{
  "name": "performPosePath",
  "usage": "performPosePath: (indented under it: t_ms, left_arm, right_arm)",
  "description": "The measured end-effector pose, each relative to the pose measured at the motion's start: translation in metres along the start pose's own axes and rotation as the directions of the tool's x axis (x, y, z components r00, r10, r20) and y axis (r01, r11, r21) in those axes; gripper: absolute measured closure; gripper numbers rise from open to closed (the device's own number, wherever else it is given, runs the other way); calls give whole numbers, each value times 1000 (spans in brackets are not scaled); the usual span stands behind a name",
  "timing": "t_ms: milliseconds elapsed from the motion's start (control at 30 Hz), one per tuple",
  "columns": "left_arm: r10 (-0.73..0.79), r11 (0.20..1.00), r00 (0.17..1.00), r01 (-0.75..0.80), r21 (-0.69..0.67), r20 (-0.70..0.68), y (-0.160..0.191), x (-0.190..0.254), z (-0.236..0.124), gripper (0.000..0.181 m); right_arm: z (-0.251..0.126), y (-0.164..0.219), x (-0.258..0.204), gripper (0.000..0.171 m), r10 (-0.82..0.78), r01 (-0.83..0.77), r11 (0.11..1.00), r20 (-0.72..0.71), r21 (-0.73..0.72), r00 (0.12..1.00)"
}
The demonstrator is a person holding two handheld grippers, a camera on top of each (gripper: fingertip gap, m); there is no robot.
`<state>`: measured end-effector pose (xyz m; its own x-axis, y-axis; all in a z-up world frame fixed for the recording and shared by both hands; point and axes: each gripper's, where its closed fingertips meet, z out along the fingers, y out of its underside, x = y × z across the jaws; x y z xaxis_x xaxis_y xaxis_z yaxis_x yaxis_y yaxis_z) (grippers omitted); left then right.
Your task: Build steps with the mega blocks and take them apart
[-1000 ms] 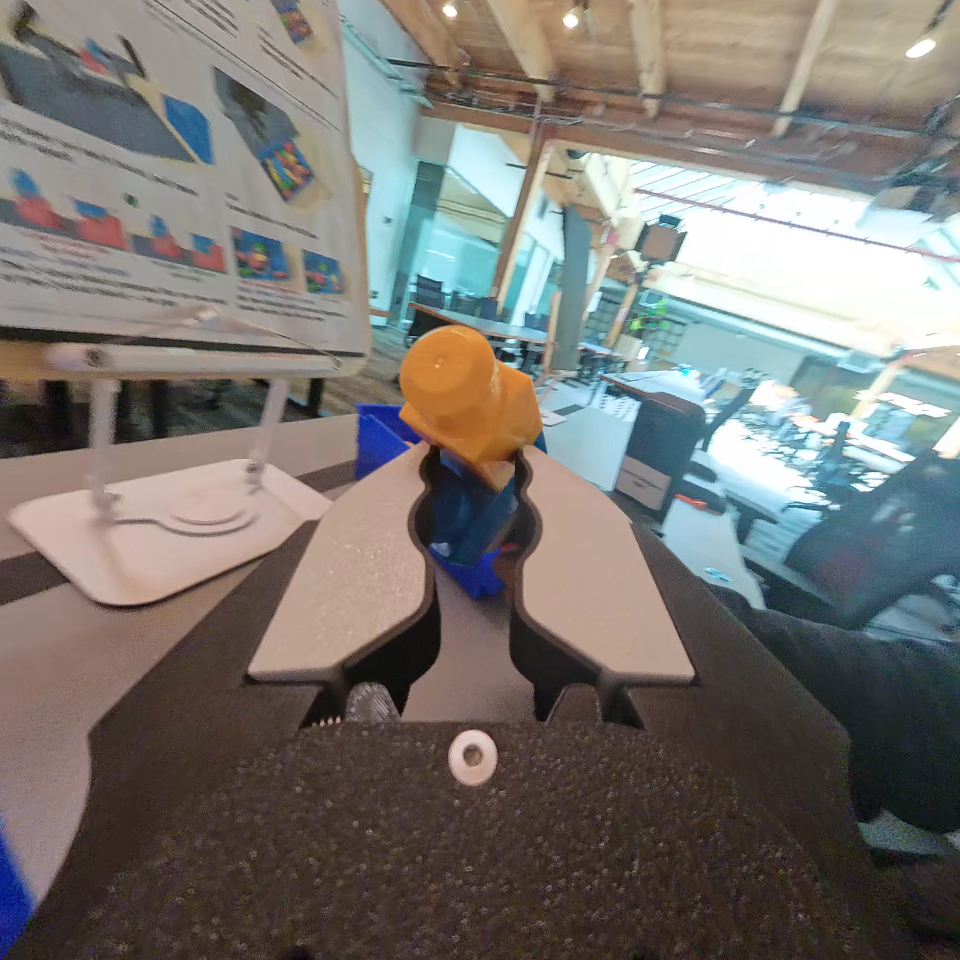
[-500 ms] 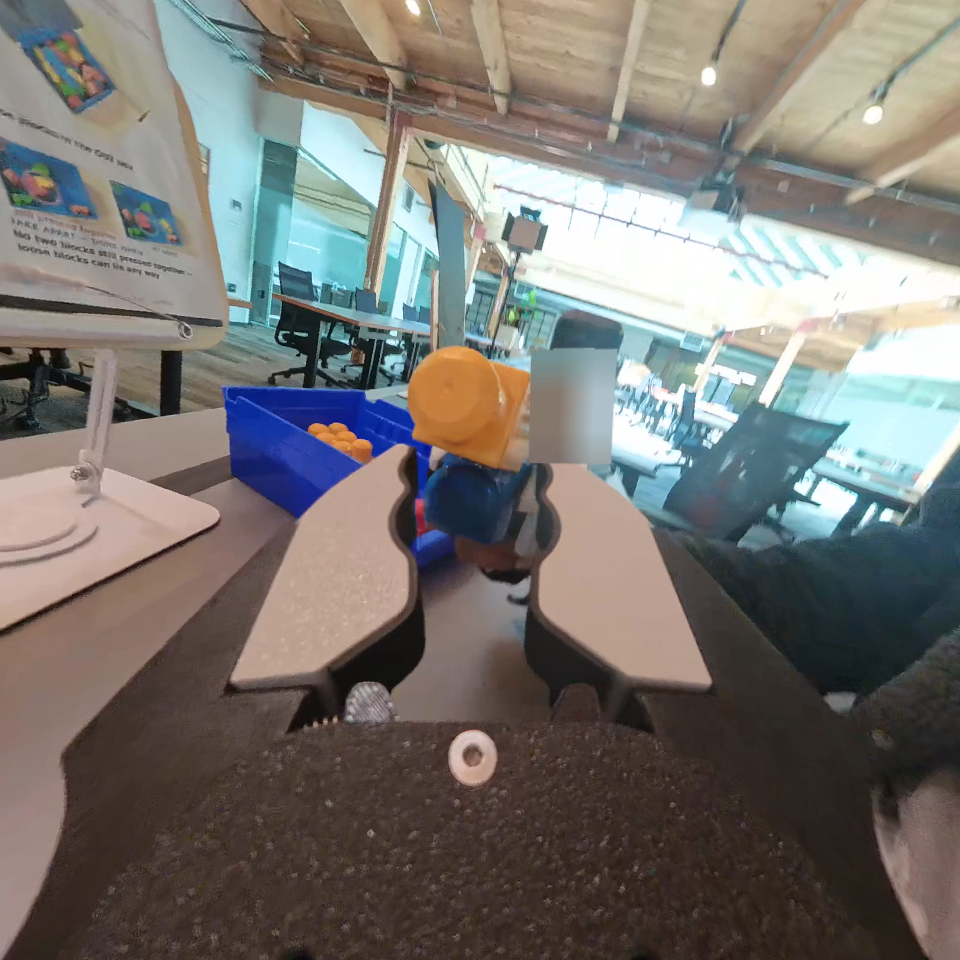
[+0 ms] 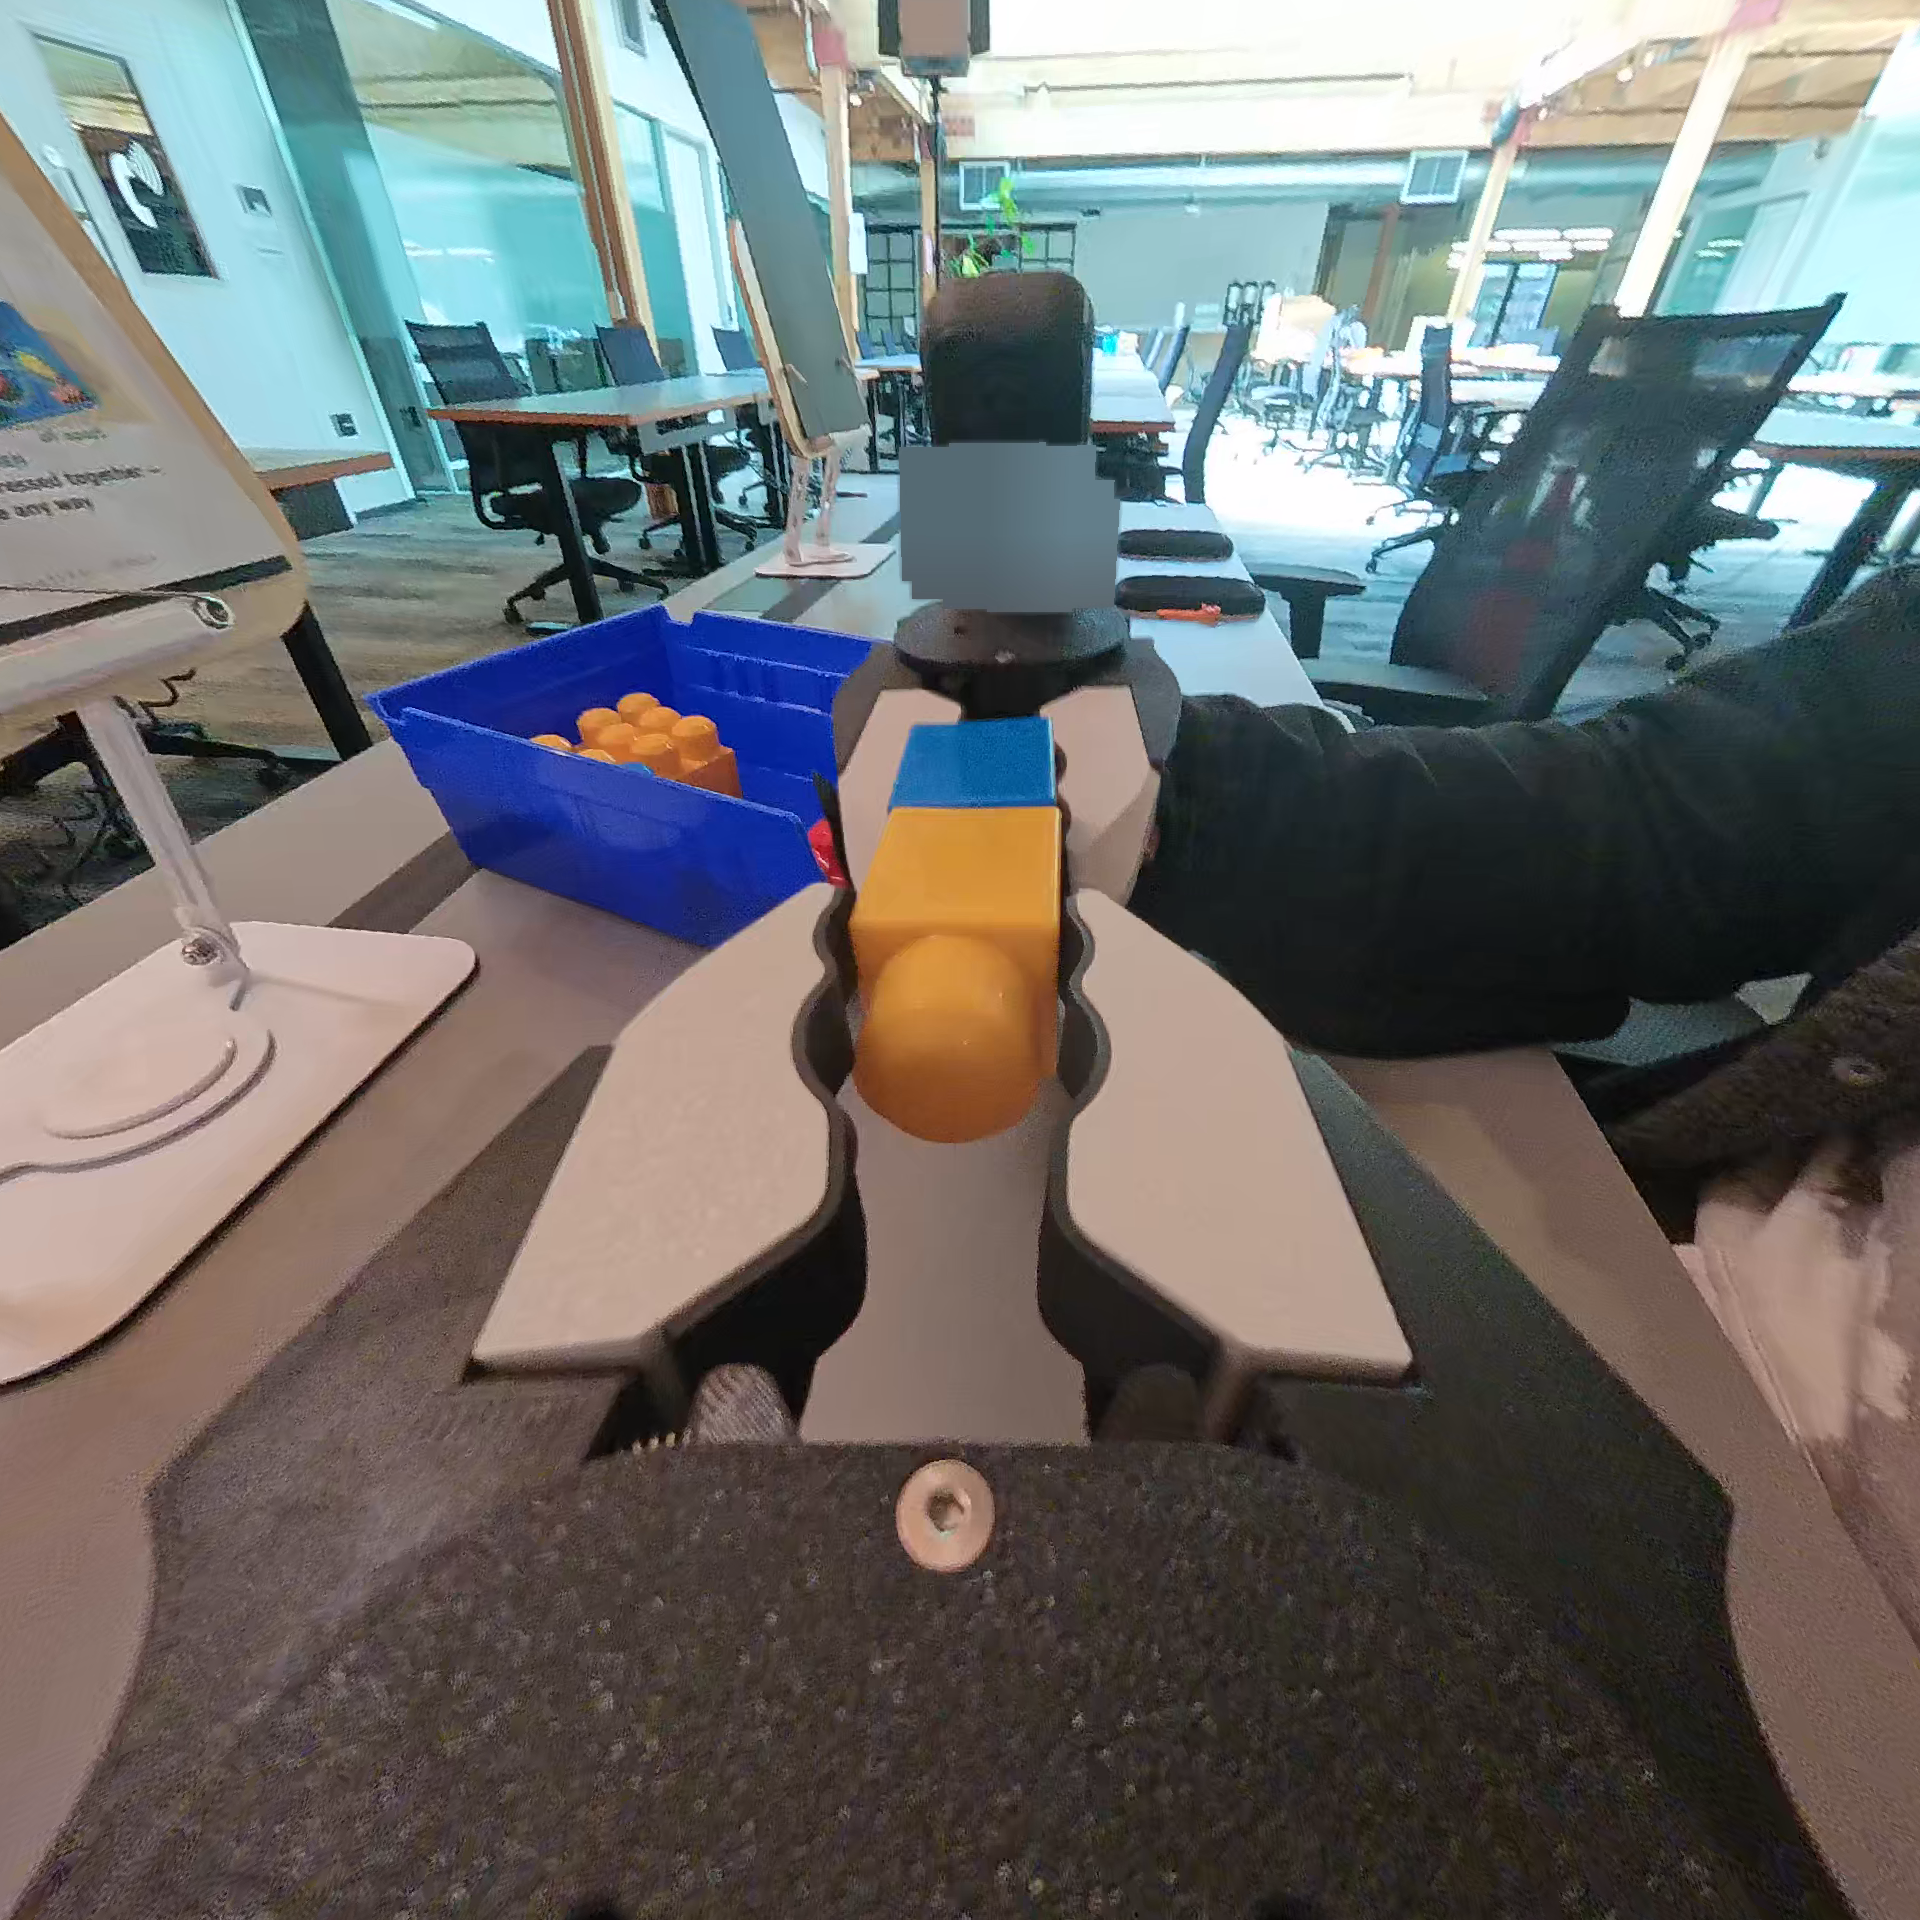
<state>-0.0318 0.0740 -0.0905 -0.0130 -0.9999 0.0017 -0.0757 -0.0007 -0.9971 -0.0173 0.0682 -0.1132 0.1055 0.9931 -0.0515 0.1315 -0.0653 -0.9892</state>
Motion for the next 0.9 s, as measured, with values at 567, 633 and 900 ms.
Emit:
performPosePath:
  t_ms: [567,633,900]
  left_arm:
    - [134,819,990,-86,-568,44,70,-10,-26,144]
    - [168,703,986,-108,-703,17,91,-6,-30,144]
    - [72,255,994,-97,-962,-81,161,23,-59,144]
  right_arm:
    - [-62,-24,31,135,25,0,989,-169,146,985]
    - [-59,-23,31,135,26,-2,990,-167,139,986]
    - [-54,-19,31,135,29,-9,992,-162,123,986]
